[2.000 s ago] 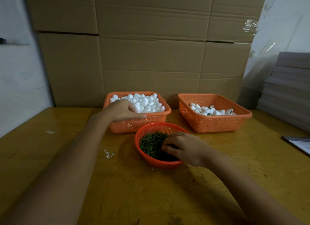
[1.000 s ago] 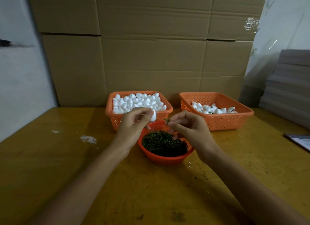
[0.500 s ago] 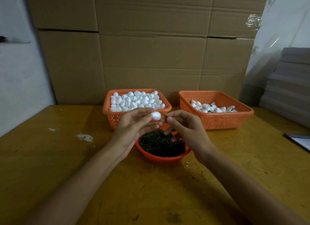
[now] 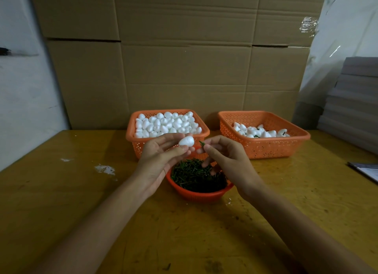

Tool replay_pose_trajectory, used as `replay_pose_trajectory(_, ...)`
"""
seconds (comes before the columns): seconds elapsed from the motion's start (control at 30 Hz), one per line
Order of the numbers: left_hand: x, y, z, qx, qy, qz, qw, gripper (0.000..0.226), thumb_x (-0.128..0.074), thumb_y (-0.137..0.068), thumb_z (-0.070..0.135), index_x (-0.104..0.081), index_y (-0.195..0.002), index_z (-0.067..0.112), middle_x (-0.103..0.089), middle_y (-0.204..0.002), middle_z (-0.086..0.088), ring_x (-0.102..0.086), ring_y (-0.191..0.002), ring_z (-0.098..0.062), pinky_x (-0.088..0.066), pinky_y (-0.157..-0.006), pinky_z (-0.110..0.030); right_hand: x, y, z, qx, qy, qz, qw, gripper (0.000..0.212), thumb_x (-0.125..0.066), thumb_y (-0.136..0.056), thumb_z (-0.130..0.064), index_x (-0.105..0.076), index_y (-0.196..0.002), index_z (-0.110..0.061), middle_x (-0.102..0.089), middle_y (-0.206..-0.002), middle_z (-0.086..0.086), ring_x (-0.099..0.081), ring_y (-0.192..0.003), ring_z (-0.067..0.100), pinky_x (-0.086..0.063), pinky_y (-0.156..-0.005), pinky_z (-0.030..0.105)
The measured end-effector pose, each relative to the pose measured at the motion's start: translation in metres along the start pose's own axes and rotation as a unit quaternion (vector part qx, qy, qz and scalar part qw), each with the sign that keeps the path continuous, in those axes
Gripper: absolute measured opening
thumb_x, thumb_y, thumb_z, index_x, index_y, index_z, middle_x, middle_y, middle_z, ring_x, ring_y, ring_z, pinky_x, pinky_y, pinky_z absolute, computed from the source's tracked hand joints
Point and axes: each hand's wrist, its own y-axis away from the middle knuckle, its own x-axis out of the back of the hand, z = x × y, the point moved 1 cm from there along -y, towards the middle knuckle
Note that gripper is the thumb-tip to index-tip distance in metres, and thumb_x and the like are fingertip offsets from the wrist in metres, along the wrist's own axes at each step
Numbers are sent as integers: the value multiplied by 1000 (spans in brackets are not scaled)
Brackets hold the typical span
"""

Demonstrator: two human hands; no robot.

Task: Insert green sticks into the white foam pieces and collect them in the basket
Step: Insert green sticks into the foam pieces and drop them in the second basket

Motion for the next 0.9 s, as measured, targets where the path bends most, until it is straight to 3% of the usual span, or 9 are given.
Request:
replay_pose_trajectory(0.23, 1, 1, 0, -11, -27, -30, 999, 30, -80, -76, -3, -82, -99, 16, -74, -127, -17, -77, -105, -28, -60, -86, -26, 2, -1, 2, 0, 6, 1, 1000, 14, -60, -105, -15, -66, -114, -7, -78, -105, 7, -72, -79, 22, -57, -58, 28)
replay_pose_trajectory(0.57, 1, 2, -1, -19, -34, -29, 999, 30, -80, -77, 0, -82, -105, 13, -75, -118, -23, -74, -113, -34, -59, -90, -29, 3, -3, 6, -10, -12, 15, 1000, 12, -61, -104, -14, -67, -113, -6, -77, -98, 9, -70, -76, 21, -55, -56, 27)
replay_pose_trajectory(0.7, 1, 2, -2, -28, -57, -36, 997, 31, -77, -82, -7, -83, -104, 14, -76, -119, -17, -75, -111, -31, -60, -88, -27, 3, -3, 5, -11, -12, 17, 1000, 12, -61, -104, -13, -67, -113, -5, -76, -98, 9, -70, -75, 20, -55, -56, 27)
replay_pose_trajectory(0.9, -2, 2, 1, -24, -69, -26, 997, 37, -87, -74, 5, -81, -108, 18, -74, -127, -5, -75, -103, -19, -59, -85, -26, 3, -2, 4, -13, -13, 16, 1000, 12, -61, -104, -11, -66, -112, -3, -76, -96, 8, -69, -73, 19, -55, -56, 27)
